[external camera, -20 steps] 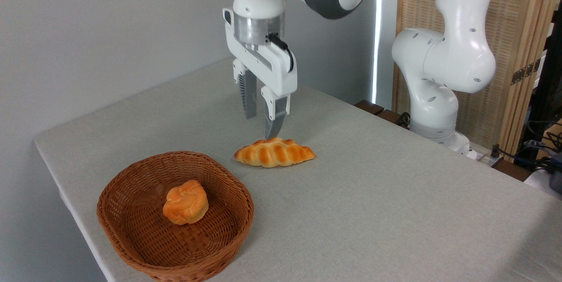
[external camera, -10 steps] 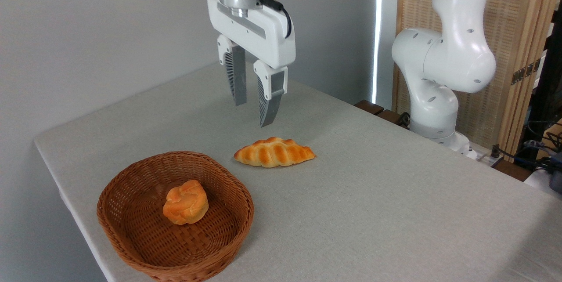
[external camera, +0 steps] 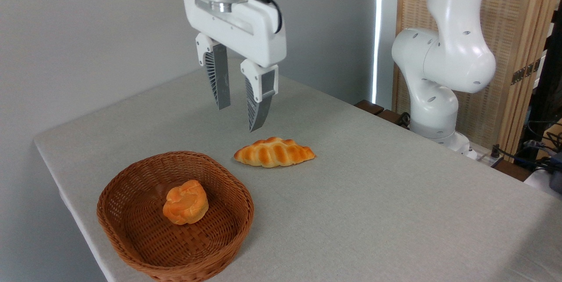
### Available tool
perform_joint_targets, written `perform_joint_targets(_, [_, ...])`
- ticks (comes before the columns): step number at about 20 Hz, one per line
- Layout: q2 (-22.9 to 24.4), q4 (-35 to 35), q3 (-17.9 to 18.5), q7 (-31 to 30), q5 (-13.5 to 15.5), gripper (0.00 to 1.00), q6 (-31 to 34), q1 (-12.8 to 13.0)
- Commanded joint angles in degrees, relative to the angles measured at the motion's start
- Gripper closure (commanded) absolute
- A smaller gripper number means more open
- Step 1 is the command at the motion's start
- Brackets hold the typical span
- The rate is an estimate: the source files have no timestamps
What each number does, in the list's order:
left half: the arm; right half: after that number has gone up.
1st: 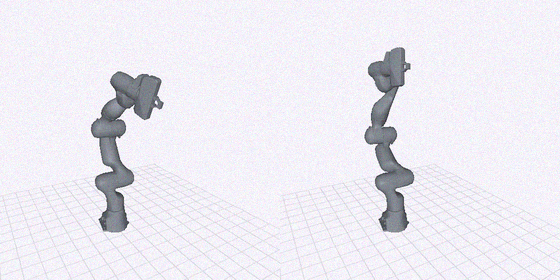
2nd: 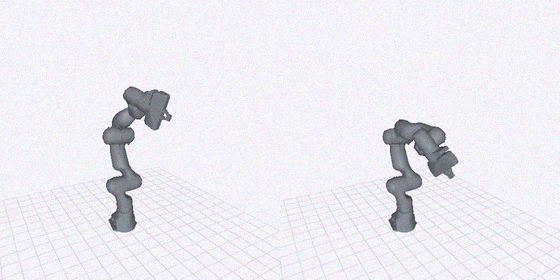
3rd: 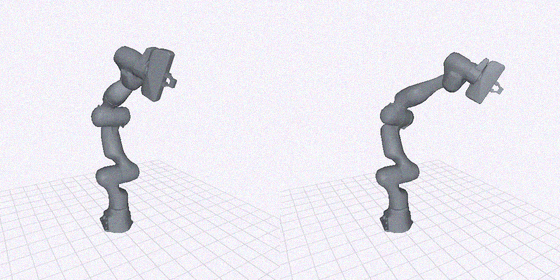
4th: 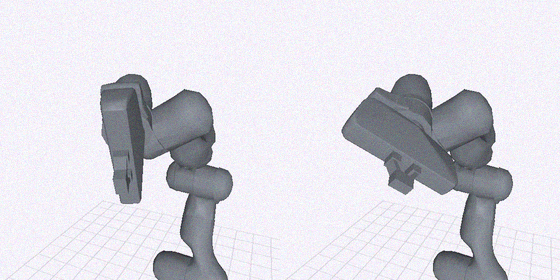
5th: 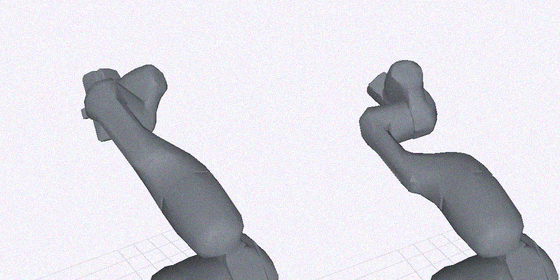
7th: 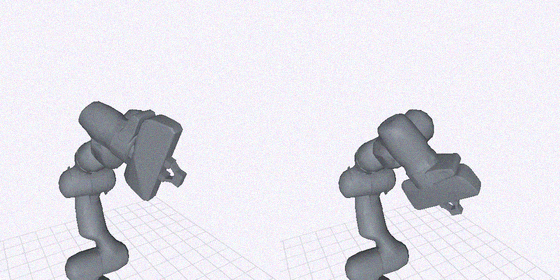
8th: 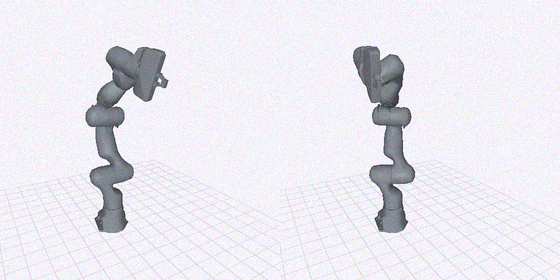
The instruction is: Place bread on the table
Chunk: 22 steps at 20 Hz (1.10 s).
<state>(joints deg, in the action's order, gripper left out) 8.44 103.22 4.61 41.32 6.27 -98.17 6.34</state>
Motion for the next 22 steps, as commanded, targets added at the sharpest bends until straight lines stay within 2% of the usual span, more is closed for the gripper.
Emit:
perform_joint_targets(1, [-1.9,-2.6,-2.2,-1.9,-2.1,0.00,3.2,0.3])
perform_joint_targets(3, [-3.0,-2.6,-4.2,-4.3,-2.2,0.00,3.3,0.3])
perform_joint_targets(6, [-4.1,-2.6,-6.8,-4.8,-6.2,0.00,3.2,0.3])
perform_joint_targets(14, [-4.0,-2.8,-5.8,-4.1,-6.0,0.00,3.2,0.0])
perform_joint_targets(20, [-4.0,-4.7,-2.7,-3.8,-5.8,0.00,3.2,0.4])
perform_joint_targets(22, [-4.0,-4.8,-2.7,-3.8,-5.8,0.00,3.2,0.4])
